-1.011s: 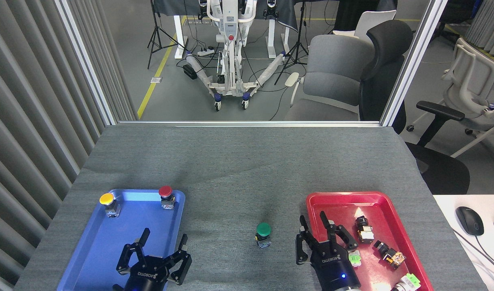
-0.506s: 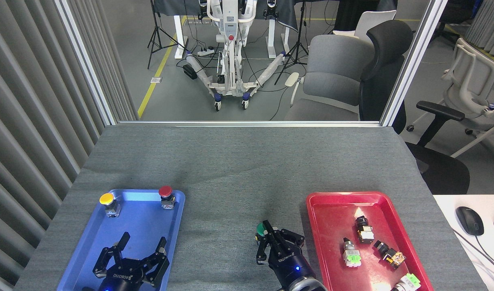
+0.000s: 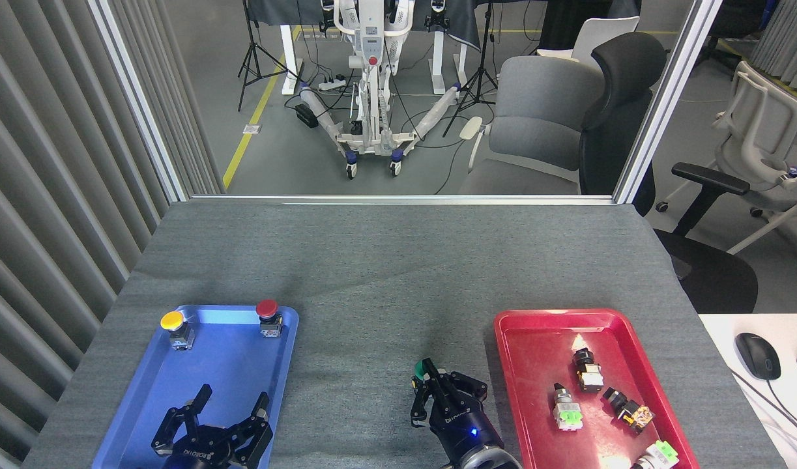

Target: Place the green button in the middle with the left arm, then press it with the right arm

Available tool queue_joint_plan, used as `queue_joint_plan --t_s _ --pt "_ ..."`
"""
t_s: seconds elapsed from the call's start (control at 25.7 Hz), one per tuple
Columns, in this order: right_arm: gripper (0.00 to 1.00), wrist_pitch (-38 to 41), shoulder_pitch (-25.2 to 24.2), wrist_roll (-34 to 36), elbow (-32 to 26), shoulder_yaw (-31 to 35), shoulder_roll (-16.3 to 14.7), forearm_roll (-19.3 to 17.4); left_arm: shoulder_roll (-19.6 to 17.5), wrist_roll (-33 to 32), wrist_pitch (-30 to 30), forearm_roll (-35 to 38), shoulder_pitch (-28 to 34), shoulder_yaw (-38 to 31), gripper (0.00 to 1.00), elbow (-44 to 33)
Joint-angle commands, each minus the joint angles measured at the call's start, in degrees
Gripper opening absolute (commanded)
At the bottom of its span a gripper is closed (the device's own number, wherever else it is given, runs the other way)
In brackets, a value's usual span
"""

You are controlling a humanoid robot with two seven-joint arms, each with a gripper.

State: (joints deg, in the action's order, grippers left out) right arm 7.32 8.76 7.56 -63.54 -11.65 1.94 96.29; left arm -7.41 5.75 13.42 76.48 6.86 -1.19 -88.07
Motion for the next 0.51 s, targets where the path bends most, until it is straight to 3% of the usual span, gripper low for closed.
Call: queue_joint_plan --t_s 0.0,0.27,0.47 --pt "0.11 -0.3 -0.1 0.3 2.7 0.0 -0.2 0.0 -0.1 0.1 0.0 0.0 0.0 0.1 0.99 0.1" --pt "0.11 -0.2 -0.1 1.0 1.3 0.0 -0.1 -0.6 0.0 0.1 0.0 -0.2 -0.2 0.1 0.99 -0.3" --pt "0.11 -0.2 -0.1 3.7 -6.2 0.2 0.7 -4.3 -0.7 0.1 -0.6 -1.1 -0.3 0.6 0.99 -0.2"
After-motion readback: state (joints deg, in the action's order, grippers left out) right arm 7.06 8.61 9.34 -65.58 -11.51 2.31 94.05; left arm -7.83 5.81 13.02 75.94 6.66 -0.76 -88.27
